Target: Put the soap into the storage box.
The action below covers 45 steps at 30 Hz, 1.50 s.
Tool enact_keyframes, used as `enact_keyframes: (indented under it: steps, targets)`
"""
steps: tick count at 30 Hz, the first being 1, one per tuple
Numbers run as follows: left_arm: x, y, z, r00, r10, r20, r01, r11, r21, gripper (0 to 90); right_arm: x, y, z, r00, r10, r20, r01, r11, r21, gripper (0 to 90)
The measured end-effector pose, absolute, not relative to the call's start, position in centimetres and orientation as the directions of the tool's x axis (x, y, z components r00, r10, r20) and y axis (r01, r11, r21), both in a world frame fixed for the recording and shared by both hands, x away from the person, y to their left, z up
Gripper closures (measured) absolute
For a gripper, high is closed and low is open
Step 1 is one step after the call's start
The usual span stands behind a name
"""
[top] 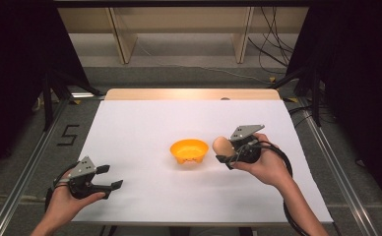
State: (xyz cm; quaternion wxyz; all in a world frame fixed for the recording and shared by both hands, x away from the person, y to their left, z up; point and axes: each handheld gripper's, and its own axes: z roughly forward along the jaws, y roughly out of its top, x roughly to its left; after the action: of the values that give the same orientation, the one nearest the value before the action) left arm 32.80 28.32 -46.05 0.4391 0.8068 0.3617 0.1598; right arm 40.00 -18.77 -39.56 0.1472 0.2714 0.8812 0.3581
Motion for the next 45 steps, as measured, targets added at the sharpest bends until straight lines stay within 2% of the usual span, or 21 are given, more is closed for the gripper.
enact_keyframes:
  steps: [13,19,45]
  targets:
    - [32.8,28.4,-46.0,0.69,0.721,-0.059,0.444,-0.357,0.822,22.7,40.4,-18.1,-39.2,-0.803,0.59,-0.08,0.354,0.58,0.733,33.7]
    - [32.9,28.5,-45.9,0.695,0.719,-0.029,0.422,-0.374,0.826,22.7,40.7,-17.7,-39.0,-0.819,0.569,-0.074,0.343,0.587,0.733,33.7]
    - [32.9,28.5,-45.8,0.694,0.718,-0.048,0.424,-0.354,0.834,22.7,41.2,-16.3,-39.1,-0.818,0.571,-0.068,0.34,0.576,0.743,33.7]
